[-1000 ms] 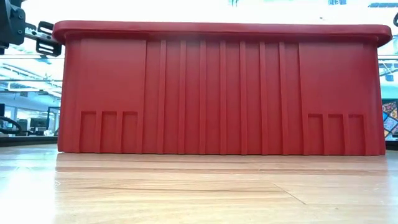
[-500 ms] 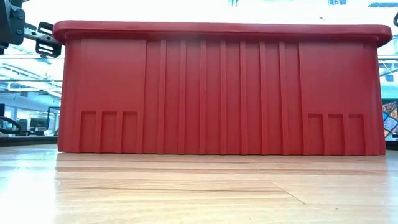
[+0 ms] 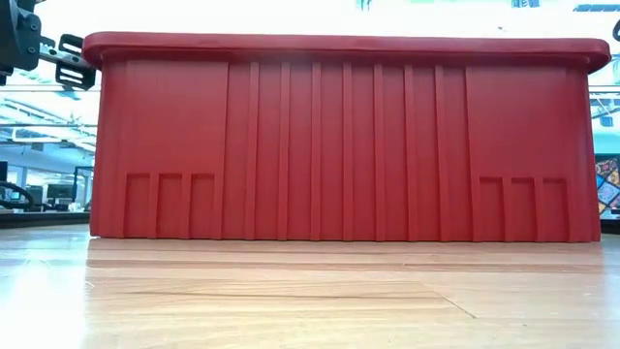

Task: Pick and place slides into bin
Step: Return to Home Position

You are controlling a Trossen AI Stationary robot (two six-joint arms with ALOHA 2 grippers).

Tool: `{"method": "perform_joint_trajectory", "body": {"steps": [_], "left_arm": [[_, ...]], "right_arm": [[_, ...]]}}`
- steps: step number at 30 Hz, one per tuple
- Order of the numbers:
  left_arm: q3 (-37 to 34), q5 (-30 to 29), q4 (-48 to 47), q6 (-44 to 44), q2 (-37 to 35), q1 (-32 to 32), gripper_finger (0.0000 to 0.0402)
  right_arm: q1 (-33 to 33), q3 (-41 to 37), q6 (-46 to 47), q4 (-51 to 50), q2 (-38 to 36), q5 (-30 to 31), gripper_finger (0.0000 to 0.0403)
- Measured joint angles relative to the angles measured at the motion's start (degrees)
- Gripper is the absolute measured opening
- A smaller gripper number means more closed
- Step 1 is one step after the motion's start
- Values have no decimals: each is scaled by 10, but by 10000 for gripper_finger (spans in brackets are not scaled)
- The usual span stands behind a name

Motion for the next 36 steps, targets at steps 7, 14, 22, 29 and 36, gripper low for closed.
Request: {"method": "perform_joint_trajectory", "body": {"steps": [7,14,22,29,36], "left_arm": [[0,0,0,0,0,0,17],[0,0,0,0,0,0,2],[0,0,0,0,0,0,25],[0,0,0,0,0,0,22],[0,-1,0,0,0,0,3]], "right_arm": [[0,0,0,0,0,0,0],[0,0,0,0,0,0,0],[0,0,0,0,0,0,0],[0,0,0,0,0,0,0],[0,0,0,0,0,0,0]]}}
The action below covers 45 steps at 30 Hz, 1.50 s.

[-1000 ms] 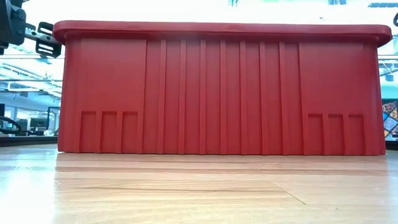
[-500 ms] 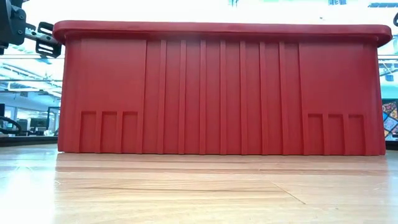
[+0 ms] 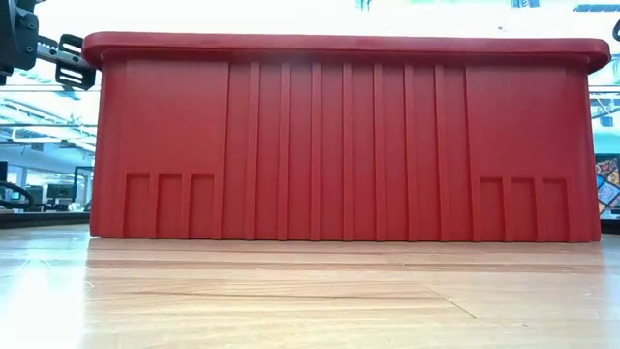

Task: Pick and place slides into bin
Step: Return to Home Position

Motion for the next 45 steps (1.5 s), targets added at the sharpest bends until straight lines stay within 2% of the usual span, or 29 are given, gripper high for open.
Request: {"method": "perform_joint_trajectory", "body": {"steps": [12,24,36,45], "left_arm": [[0,0,0,0,0,0,28],[0,0,0,0,0,0,2],[0,0,0,0,0,0,28],[0,0,0,0,0,0,10]], "right_arm": [[0,0,0,0,0,0,0],[0,0,0,0,0,0,0],[0,0,0,0,0,0,0],[0,0,0,0,0,0,0]]}}
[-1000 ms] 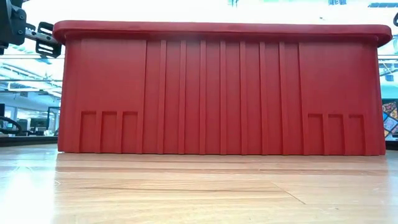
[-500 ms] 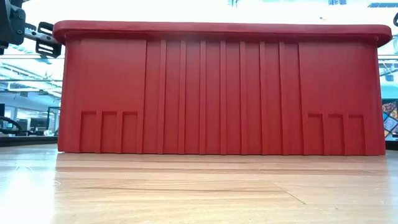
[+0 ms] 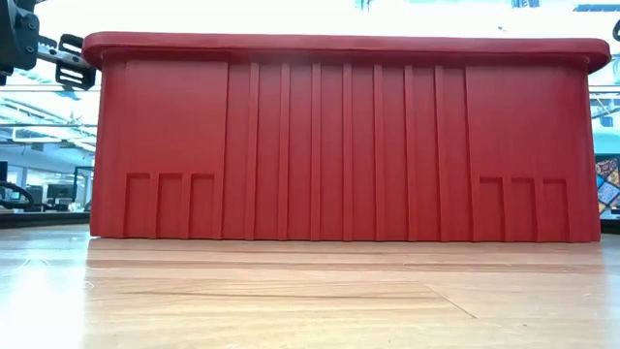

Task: Pick and place slides into bin
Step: Return to Home Position

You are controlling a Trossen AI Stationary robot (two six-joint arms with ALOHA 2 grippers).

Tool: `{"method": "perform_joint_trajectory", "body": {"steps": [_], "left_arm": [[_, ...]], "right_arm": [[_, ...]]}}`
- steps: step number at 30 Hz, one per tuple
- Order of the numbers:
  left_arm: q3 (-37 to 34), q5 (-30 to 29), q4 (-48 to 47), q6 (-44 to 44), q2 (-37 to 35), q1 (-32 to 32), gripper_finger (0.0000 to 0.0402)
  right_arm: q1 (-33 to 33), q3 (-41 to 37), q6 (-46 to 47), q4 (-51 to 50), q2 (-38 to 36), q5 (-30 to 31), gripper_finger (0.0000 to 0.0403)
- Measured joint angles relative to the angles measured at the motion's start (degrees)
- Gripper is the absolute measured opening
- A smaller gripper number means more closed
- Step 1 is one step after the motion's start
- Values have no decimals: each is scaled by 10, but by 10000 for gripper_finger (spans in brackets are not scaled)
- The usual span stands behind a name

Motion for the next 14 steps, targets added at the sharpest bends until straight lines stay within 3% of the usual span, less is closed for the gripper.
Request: {"method": "perform_joint_trajectory", "body": {"steps": [5,14], "left_arm": [[0,0,0,0,0,0,2],[0,0,0,0,0,0,27]], "right_arm": [[0,0,0,0,0,0,0],[0,0,0,0,0,0,0]]}}
